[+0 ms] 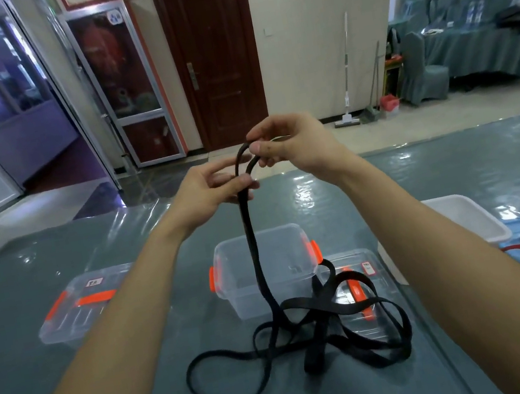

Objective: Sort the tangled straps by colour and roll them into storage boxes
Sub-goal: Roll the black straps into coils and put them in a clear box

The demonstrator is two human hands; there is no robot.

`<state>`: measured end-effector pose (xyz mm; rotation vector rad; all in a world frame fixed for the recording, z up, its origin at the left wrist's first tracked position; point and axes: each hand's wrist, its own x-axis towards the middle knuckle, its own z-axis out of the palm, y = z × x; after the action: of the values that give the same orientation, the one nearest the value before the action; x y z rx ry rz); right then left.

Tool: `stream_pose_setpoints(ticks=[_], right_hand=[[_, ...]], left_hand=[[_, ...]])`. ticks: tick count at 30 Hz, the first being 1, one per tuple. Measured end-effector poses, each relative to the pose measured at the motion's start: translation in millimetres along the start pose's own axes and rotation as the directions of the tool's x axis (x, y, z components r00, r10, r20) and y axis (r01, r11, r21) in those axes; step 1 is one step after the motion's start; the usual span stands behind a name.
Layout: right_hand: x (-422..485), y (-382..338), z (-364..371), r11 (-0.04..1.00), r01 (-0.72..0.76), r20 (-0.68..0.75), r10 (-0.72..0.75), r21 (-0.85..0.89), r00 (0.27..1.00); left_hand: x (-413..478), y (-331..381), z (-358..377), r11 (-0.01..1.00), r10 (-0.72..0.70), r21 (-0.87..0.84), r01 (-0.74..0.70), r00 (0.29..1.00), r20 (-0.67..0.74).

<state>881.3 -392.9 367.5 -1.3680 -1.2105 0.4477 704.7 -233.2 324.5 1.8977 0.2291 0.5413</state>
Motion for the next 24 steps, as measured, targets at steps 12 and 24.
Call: stream_pose_setpoints(ticks=[12,24], right_hand=[[-21.6,5.4,-8.2,0.952,-0.129,-0.062,0.152,0.276,0.987],[-28.6,33.3,-32.3,0.804,-0.288,0.210,0.447,-0.520,0.870]], left_hand=[[18.5,12.8,4.8,0.970,-0.054,0.238,0.040,0.997,0.054],[37.6,38.8,19.9,0.645,-0.150,0.754,-0.126,0.946,0.287]])
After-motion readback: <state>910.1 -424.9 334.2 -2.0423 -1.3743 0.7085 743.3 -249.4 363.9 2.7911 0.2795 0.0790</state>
